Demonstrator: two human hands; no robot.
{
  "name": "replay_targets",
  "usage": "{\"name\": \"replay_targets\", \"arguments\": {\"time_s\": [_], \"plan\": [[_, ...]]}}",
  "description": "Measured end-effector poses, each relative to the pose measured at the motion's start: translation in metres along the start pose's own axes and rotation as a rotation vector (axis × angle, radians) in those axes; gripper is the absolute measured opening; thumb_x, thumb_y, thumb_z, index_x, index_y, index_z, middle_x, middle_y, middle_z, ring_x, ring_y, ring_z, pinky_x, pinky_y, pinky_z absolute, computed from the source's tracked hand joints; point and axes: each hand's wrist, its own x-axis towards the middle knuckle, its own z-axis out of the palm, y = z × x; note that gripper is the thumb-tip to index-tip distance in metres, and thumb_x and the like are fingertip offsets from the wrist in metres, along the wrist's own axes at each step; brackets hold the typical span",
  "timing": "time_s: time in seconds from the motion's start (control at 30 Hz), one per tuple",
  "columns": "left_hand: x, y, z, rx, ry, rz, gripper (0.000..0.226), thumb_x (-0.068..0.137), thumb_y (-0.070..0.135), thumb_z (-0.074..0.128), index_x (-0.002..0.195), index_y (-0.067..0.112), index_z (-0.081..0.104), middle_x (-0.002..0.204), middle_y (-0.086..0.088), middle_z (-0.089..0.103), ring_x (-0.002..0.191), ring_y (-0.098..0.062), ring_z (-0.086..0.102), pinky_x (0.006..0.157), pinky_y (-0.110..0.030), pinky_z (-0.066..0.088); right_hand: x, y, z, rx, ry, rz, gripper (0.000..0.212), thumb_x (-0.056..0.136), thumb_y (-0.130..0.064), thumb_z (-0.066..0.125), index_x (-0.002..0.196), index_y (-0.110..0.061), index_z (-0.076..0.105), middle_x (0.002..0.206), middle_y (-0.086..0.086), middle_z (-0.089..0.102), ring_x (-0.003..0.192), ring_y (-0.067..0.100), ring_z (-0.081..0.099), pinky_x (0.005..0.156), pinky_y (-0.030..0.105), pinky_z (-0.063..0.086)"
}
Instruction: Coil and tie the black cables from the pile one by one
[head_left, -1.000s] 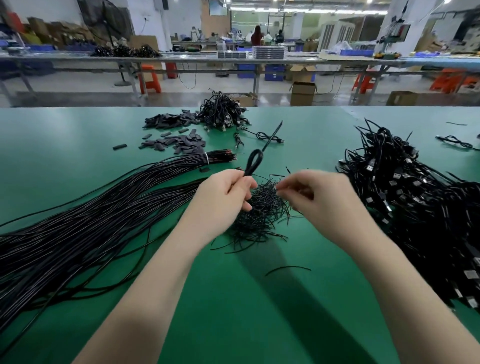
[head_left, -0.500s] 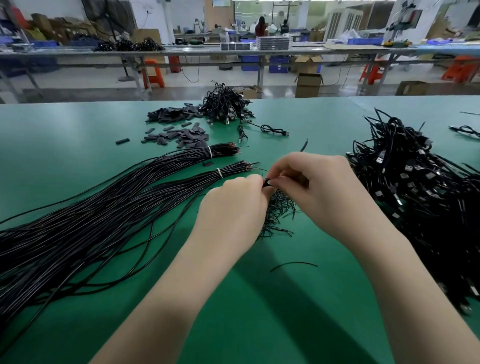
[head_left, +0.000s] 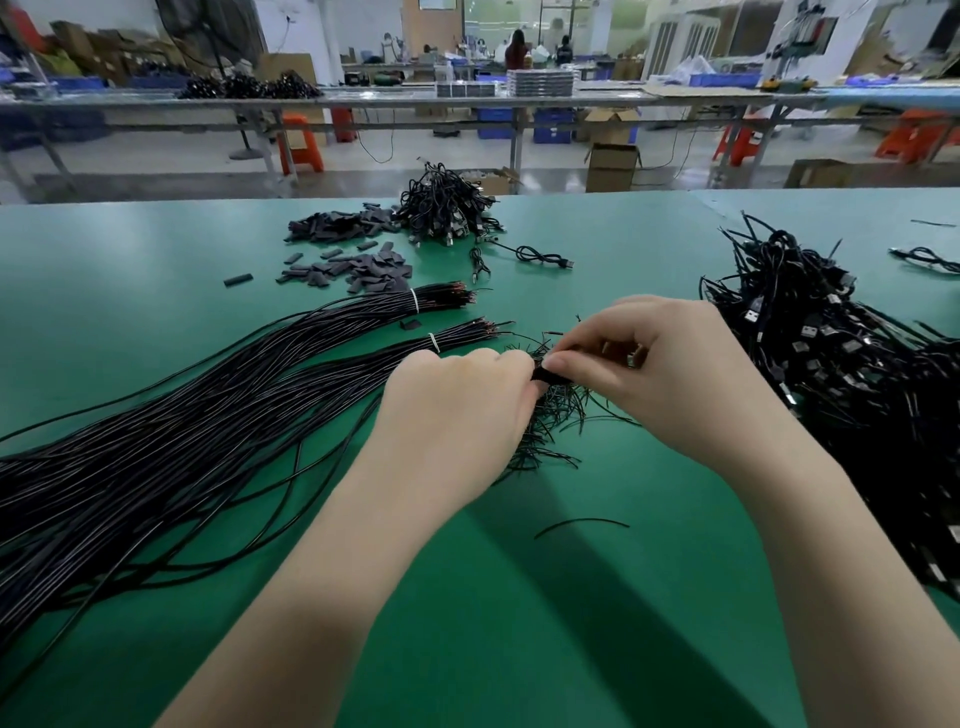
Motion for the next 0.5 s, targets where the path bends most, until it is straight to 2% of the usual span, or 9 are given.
{"name": "replay_targets", "arguments": {"time_s": [0.1, 0.17, 0.2, 0.27, 0.33, 0.4, 0.47, 0.5], "plan": [[0.000, 0.001, -0.002, 0.004, -0.061, 0.110, 0.030, 0.103, 0.044, 0.024, 0.104, 0.028, 0.050, 0.095, 0.005, 0.060, 0.072, -0.022, 0.047, 0.064, -0.031, 0.026, -0.002, 0.003, -0.004, 0.025, -0.101, 0.001, 0.006, 0.082, -0.030, 0.073, 0.076, -0.028, 0.074, 0.064, -0.013, 0.065, 0.060, 0.000, 0.054, 0.055, 0.008, 0.038], [-0.002, 0.002, -0.004, -0.072, -0.128, 0.244, 0.024, 0.103, 0.043, 0.025, 0.095, 0.028, 0.043, 0.095, 0.006, 0.058, 0.088, -0.021, 0.057, 0.073, -0.033, 0.037, -0.003, 0.010, -0.012, 0.159, -0.268, 0.079, 0.010, 0.080, -0.034, 0.074, 0.074, -0.026, 0.075, 0.062, -0.008, 0.066, 0.050, 0.000, 0.050, 0.051, 0.008, 0.035], [-0.003, 0.002, -0.007, -0.136, -0.156, 0.301, 0.023, 0.102, 0.043, 0.027, 0.088, 0.028, 0.038, 0.090, 0.007, 0.055, 0.090, -0.021, 0.057, 0.077, -0.035, 0.040, -0.004, 0.016, -0.018, 0.269, -0.353, 0.125, 0.014, 0.078, -0.037, 0.074, 0.075, -0.023, 0.076, 0.064, -0.002, 0.067, 0.053, 0.000, 0.049, 0.053, 0.012, 0.037], [-0.007, 0.003, -0.013, -0.322, -0.203, 0.398, 0.027, 0.101, 0.041, 0.034, 0.079, 0.026, 0.033, 0.077, 0.007, 0.048, 0.082, -0.021, 0.055, 0.075, -0.035, 0.041, -0.006, 0.029, -0.027, 0.528, -0.503, 0.200, 0.014, 0.076, -0.033, 0.074, 0.076, -0.020, 0.076, 0.068, 0.003, 0.067, 0.063, 0.007, 0.053, 0.060, 0.017, 0.043], [-0.011, 0.005, -0.019, -0.579, -0.294, 0.457, 0.030, 0.101, 0.036, 0.042, 0.074, 0.023, 0.037, 0.068, 0.005, 0.047, 0.070, -0.015, 0.051, 0.066, -0.031, 0.040, -0.011, 0.038, -0.029, 0.758, -0.622, 0.221, 0.015, 0.076, -0.033, 0.077, 0.075, -0.018, 0.076, 0.071, 0.001, 0.067, 0.064, 0.009, 0.055, 0.061, 0.017, 0.046], [-0.012, 0.006, -0.023, -0.903, -0.378, 0.438, 0.025, 0.099, 0.031, 0.046, 0.077, 0.019, 0.048, 0.067, 0.006, 0.048, 0.063, -0.004, 0.047, 0.061, -0.019, 0.038, -0.013, 0.041, -0.022, 0.997, -0.614, 0.232, 0.022, 0.068, -0.037, 0.084, 0.072, -0.018, 0.074, 0.073, 0.002, 0.068, 0.062, 0.012, 0.056, 0.060, 0.019, 0.045], [-0.009, 0.008, -0.025, -1.275, -0.352, 0.267, 0.025, 0.098, 0.030, 0.045, 0.082, 0.014, 0.054, 0.065, 0.010, 0.048, 0.062, -0.001, 0.042, 0.062, -0.013, 0.036, -0.009, 0.036, -0.011, 1.152, -0.444, 0.240, 0.024, 0.061, -0.037, 0.087, 0.071, -0.020, 0.073, 0.071, 0.002, 0.067, 0.061, 0.013, 0.055, 0.060, 0.022, 0.043], [-0.006, 0.009, -0.025, -1.475, -0.317, 0.125, 0.026, 0.100, 0.030, 0.044, 0.082, 0.013, 0.054, 0.062, 0.012, 0.047, 0.061, -0.003, 0.041, 0.062, -0.015, 0.036, -0.006, 0.031, -0.005, 1.133, -0.321, 0.216, 0.022, 0.063, -0.034, 0.086, 0.071, -0.020, 0.072, 0.069, 0.000, 0.065, 0.060, 0.013, 0.053, 0.061, 0.021, 0.042]]}}
